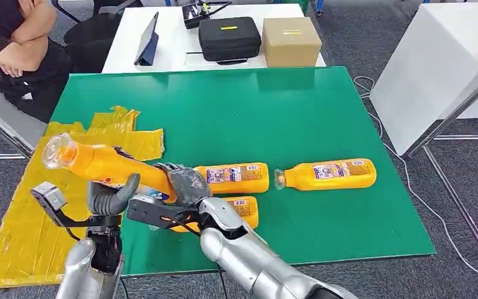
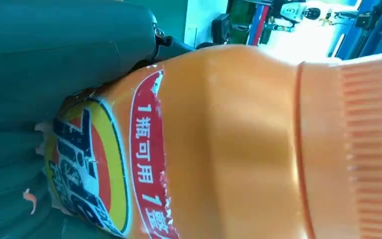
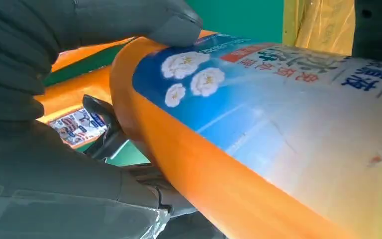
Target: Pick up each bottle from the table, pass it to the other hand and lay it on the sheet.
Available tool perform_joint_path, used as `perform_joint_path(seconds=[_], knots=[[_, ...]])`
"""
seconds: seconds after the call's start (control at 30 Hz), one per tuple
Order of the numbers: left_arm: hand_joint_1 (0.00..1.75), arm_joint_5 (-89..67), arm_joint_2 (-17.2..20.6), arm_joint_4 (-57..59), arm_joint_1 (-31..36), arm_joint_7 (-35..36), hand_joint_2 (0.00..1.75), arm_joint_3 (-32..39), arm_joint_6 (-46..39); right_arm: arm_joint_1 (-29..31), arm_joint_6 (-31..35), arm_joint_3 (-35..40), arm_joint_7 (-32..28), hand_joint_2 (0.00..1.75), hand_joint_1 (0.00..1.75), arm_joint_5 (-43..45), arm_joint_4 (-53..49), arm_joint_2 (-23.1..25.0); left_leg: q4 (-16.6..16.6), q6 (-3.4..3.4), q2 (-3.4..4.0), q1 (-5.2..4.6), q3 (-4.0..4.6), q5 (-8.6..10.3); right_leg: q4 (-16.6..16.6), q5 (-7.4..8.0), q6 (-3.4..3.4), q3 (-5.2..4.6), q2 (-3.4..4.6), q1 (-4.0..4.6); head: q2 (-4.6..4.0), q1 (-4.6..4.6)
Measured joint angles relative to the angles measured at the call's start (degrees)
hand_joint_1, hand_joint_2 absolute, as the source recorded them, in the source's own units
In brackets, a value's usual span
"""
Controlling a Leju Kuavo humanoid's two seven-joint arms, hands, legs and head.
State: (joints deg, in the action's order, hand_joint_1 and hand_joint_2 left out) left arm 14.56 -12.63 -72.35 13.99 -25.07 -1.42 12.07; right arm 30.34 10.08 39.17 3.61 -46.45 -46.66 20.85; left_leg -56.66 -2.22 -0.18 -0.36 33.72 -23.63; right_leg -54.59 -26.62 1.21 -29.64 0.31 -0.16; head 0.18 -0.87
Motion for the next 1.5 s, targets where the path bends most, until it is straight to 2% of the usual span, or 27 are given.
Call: perform_joint_path(seconds=[0.07,0.1,0.13,0.17,0.3,0.4,0.5,0.63,0.83,0.9,0.97,1.2,1.37,1.5], knots=[[1.75,0.00,0.00,0.00,0.00,0.09,1.75,0.02,0.09,-0.13,0.00,-0.11,0.00,1.75,1.75,0.00,-0.07,0.04,0.00,0.00,0.00,0.00,0.00,0.00,0.00,0.00,0.00,0.00,0.00,0.00,0.02,0.02],[1.75,0.00,0.00,0.00,0.00,0.15,1.75,0.04,0.09,-0.14,-0.02,-0.13,0.00,1.75,1.43,0.00,-0.13,0.11,0.00,0.00,0.00,0.00,0.00,0.00,0.00,0.00,0.00,0.01,0.00,0.00,0.00,-0.02],[1.75,0.00,0.00,-0.02,0.00,0.15,1.75,0.09,0.09,-0.14,-0.04,-0.13,0.02,1.75,0.00,0.02,-0.20,0.22,0.00,0.00,0.00,0.00,0.00,0.00,0.00,0.00,0.00,0.00,0.01,0.00,0.00,0.00],[1.75,0.00,0.00,-0.04,0.01,0.15,1.75,0.15,0.09,-0.13,-0.09,-0.11,0.24,0.00,0.00,0.22,-0.30,0.30,0.00,0.00,0.01,0.00,0.00,0.00,0.00,0.00,0.00,0.01,0.01,0.00,0.02,0.00],[1.75,-0.99,0.02,-0.90,0.08,0.44,1.75,0.39,-0.15,-0.34,1.31,0.00,0.13,0.00,0.00,0.81,-0.81,0.35,0.00,0.00,-0.02,0.00,0.01,0.00,0.00,0.00,0.00,0.02,0.00,0.00,0.00,0.00],[1.75,-4.33,0.04,-2.52,0.32,0.52,1.75,0.39,-1.84,-2.25,1.97,-1.01,-0.61,0.00,0.00,1.29,-5.03,-0.66,0.00,0.00,-0.05,-0.02,0.02,0.00,0.00,0.00,0.00,0.03,0.00,0.00,0.00,-0.02],[1.75,-9.54,0.39,-3.95,0.69,1.00,1.75,0.46,-4.91,-4.94,2.45,-3.11,-1.51,0.00,0.00,1.22,-10.81,-2.19,0.00,0.00,-0.07,-0.03,0.03,0.00,0.00,0.00,0.00,0.03,-0.01,-0.01,0.00,-0.02],[1.75,-18.89,2.63,-4.96,0.77,1.40,1.75,0.59,-9.58,-10.65,4.11,-7.79,-4.72,0.00,0.00,2.93,-24.05,-5.80,0.00,0.00,-0.09,-0.04,0.04,0.00,0.01,0.00,0.00,0.04,-0.03,-0.01,0.00,0.00],[1.75,-37.27,6.36,-4.79,0.77,0.87,1.75,0.90,-24.07,-18.43,7.56,-12.87,-10.53,0.00,0.00,7.06,-38.81,-10.73,0.00,0.00,-0.07,-0.03,0.04,-0.02,0.01,0.00,0.00,0.02,-0.01,0.00,0.00,0.00],[1.75,-38.12,7.19,-4.76,0.79,0.87,1.75,0.94,-25.14,-19.66,7.67,-13.66,-10.75,0.00,0.00,7.26,-41.77,-11.74,0.00,0.00,-0.07,-0.02,0.04,-0.01,0.01,0.00,0.00,0.01,-0.01,0.00,0.00,-0.02],[1.75,-40.88,7.67,-4.59,0.81,1.20,1.75,0.92,-27.75,-20.38,7.78,-13.90,-10.84,0.00,0.00,7.50,-43.50,-12.29,0.01,0.01,-0.07,-0.01,0.04,-0.01,0.01,0.00,0.00,0.02,-0.01,0.01,0.02,-0.02],[1.75,-62.55,10.05,3.63,3.44,1.62,1.75,0.98,-50.21,-20.85,7.57,-13.79,-13.31,0.00,0.00,13.39,-45.20,-15.02,0.01,0.03,-0.08,-0.01,0.02,0.01,0.01,0.00,0.00,0.06,-0.02,0.00,0.02,0.00],[1.75,-72.03,10.12,8.42,4.22,0.15,1.75,2.50,-51.80,-20.84,7.08,-13.60,-14.27,0.00,0.00,15.15,-45.11,-16.13,0.01,0.03,-0.06,-0.03,0.03,0.01,0.00,0.00,0.00,0.05,-0.01,0.00,0.00,0.00],[1.75,-87.70,9.03,12.22,5.42,-0.11,1.75,7.17,-51.89,-20.52,5.90,-13.20,-14.53,0.00,0.00,17.05,-44.87,-16.85,0.01,0.03,-0.07,-0.05,0.04,0.01,0.01,0.00,0.01,0.05,-0.02,-0.01,0.00,-0.02]])
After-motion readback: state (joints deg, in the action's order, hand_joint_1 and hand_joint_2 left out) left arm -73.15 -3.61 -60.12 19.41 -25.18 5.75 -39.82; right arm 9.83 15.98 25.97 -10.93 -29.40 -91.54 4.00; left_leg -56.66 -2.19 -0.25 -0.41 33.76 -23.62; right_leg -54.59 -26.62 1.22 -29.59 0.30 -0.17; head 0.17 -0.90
